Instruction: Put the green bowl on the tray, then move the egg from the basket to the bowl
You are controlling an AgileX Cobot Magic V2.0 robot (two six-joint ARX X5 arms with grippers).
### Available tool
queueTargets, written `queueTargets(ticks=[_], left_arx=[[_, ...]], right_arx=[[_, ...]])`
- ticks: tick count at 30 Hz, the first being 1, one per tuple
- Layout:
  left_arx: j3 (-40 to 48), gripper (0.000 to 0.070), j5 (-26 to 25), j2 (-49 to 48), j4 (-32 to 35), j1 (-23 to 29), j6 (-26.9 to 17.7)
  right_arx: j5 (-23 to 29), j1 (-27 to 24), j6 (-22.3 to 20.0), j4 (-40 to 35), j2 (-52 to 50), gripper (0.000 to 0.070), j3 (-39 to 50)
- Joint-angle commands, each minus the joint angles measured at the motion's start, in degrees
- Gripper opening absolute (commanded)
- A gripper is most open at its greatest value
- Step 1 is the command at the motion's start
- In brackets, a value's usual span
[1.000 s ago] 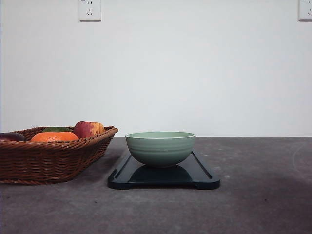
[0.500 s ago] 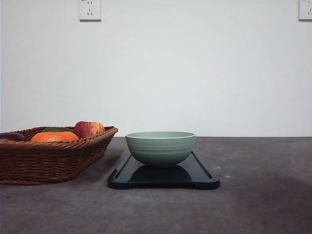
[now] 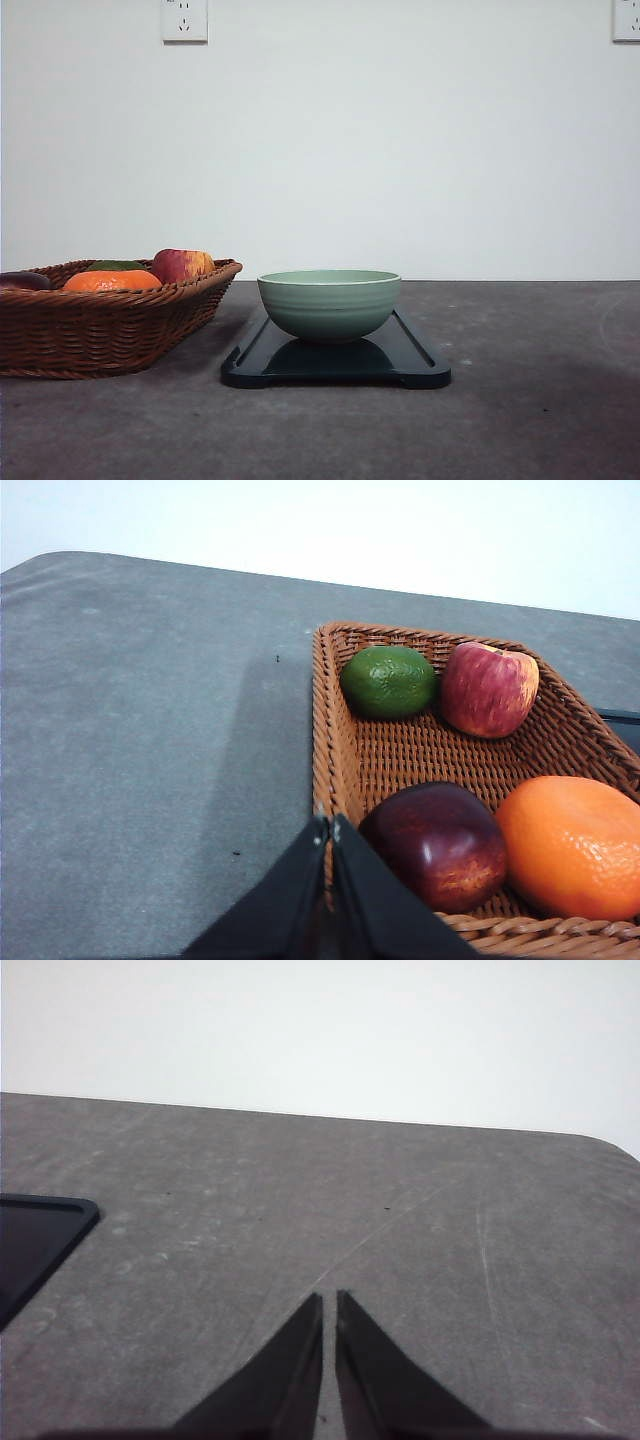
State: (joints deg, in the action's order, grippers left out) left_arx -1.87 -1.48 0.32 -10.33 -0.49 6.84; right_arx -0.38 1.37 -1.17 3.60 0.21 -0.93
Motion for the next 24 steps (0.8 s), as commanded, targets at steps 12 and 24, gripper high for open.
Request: queueTargets(ticks=[12, 24], left_arx=[[1.1, 0.0, 0.0, -0.1, -0.4, 0.1, -0.7], [1.1, 0.0, 0.0, -0.1, -0.4, 0.1, -0.7]], right_arx=[[0.0, -0.1, 0.7, -0.8, 0.0, 0.0016, 0.3], [0.0, -0.1, 0.7, -0.8, 0.0, 0.0016, 0.3]])
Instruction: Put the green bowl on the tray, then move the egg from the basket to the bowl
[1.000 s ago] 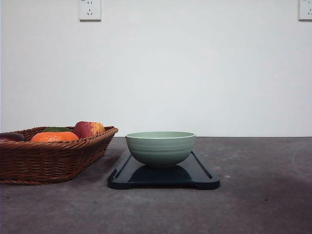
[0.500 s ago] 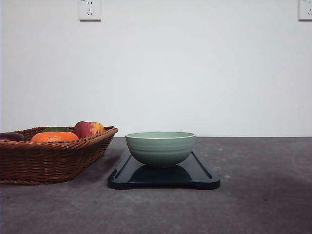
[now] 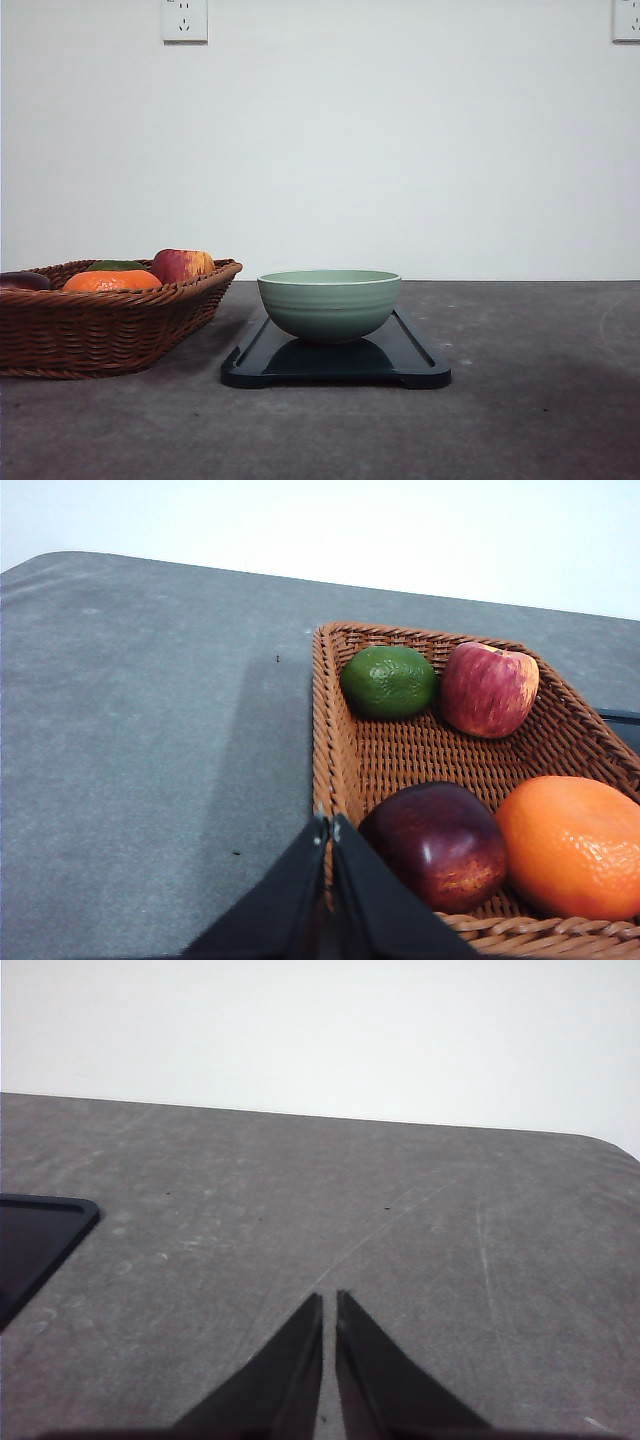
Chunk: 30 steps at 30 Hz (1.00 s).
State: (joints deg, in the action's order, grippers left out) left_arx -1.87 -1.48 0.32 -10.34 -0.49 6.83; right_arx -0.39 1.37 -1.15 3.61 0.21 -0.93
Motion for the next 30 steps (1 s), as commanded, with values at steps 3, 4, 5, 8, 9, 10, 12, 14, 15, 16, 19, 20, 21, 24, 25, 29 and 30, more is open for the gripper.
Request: queueTargets(ticks=[3, 4, 5, 8, 9, 10, 12, 14, 15, 16, 19, 20, 21, 24, 25, 29, 30], left_arx=[[1.1, 0.0, 0.0, -0.1, -0.4, 0.1, -0.7], [1.1, 0.0, 0.0, -0.1, -0.4, 0.1, -0.7], [1.1, 0.0, 0.0, -0.1, -0.4, 0.1, -0.7], [1.1, 0.0, 0.0, -0.1, -0.4, 0.1, -0.7], [1.1, 0.0, 0.0, -0.1, -0.4, 0.1, -0.7], [1.1, 0.0, 0.0, -0.1, -0.4, 0.1, -0.7], [1.1, 0.0, 0.0, -0.1, -0.4, 0.1, -0.7], [1.1, 0.0, 0.0, -0.1, -0.4, 0.1, -0.7], [1.1, 0.0, 0.0, -0.1, -0.4, 0.1, -0.7], [1.1, 0.0, 0.0, -0.1, -0.4, 0.1, -0.7], [1.1, 0.0, 0.0, -0.1, -0.4, 0.1, -0.7], [1.1, 0.0, 0.0, -0.1, -0.4, 0.1, -0.7], [1.1, 0.0, 0.0, -0.1, -0.4, 0.1, -0.7], [1.1, 0.0, 0.0, -0.1, -0.4, 0.1, -0.7], [1.1, 0.0, 0.0, -0.1, -0.4, 0.1, -0.7], [1.1, 0.0, 0.0, -0.1, -0.4, 0.1, -0.7], [1.1, 0.0, 0.0, -0.1, -0.4, 0.1, -0.7]], right_arx=[[0.0, -0.1, 0.7, -0.8, 0.0, 0.0016, 0.3], [0.0, -0.1, 0.7, -0.8, 0.0, 0.0016, 0.3], [0.0, -0.1, 0.7, -0.8, 0.0, 0.0016, 0.3], [0.0, -0.1, 0.7, -0.8, 0.0, 0.0016, 0.3], [0.0, -0.1, 0.7, -0.8, 0.0, 0.0016, 0.3], [0.0, -0.1, 0.7, -0.8, 0.0, 0.0016, 0.3], [0.0, -0.1, 0.7, -0.8, 0.0, 0.0016, 0.3], [0.0, -0.1, 0.7, -0.8, 0.0, 0.0016, 0.3], [0.0, -0.1, 0.7, -0.8, 0.0, 0.0016, 0.3], [0.0, -0.1, 0.7, -0.8, 0.0, 0.0016, 0.3], [0.0, -0.1, 0.7, -0.8, 0.0, 0.0016, 0.3], [0.0, -0.1, 0.7, -0.8, 0.0, 0.0016, 0.3], [0.0, -0.1, 0.7, -0.8, 0.0, 0.0016, 0.3], [0.0, -0.1, 0.7, -0.8, 0.0, 0.0016, 0.3], [0.0, -0.1, 0.7, -0.8, 0.0, 0.0016, 0.3], [0.0, -0.1, 0.7, -0.8, 0.0, 0.0016, 0.3], [0.0, -0.1, 0.7, -0.8, 0.0, 0.0016, 0.3]])
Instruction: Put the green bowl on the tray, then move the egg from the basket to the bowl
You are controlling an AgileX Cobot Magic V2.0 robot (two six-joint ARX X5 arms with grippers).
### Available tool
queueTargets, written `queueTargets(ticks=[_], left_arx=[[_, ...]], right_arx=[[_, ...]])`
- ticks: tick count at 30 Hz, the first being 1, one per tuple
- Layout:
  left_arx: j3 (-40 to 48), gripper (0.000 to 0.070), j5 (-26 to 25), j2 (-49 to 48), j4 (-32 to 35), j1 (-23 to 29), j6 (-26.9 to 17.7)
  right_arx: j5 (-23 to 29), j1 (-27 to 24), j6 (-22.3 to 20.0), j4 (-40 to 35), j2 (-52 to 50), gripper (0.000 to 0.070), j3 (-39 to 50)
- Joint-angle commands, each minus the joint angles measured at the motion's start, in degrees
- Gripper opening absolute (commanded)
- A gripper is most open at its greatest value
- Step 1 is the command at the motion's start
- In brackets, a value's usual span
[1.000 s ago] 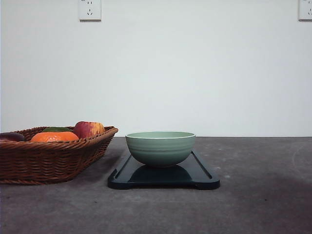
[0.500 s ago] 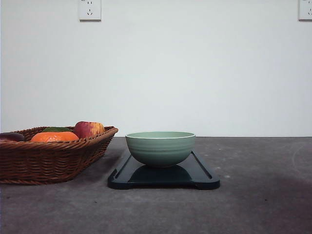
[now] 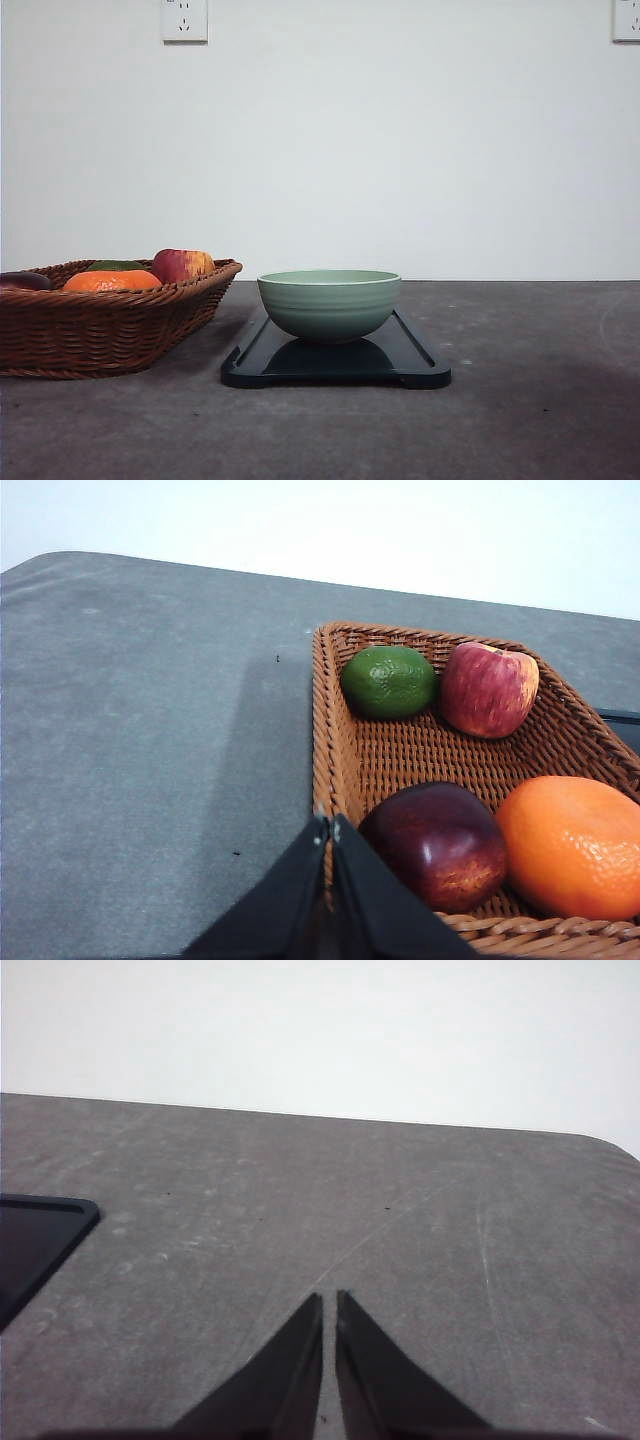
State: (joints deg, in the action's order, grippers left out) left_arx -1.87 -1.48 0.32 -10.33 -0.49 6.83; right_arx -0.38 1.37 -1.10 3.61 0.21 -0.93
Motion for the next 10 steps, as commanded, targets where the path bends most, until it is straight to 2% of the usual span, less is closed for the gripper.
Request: queueTargets(ticks=[1, 10], left_arx=[[1.1, 0.0, 0.0, -0.1, -0.4, 0.1, -0.7], [1.1, 0.0, 0.0, -0.1, -0.4, 0.1, -0.7]], right_arx=[[0.0, -0.1, 0.7, -0.8, 0.0, 0.0016, 0.3], [0.0, -0.1, 0.7, -0.8, 0.0, 0.0016, 0.3]])
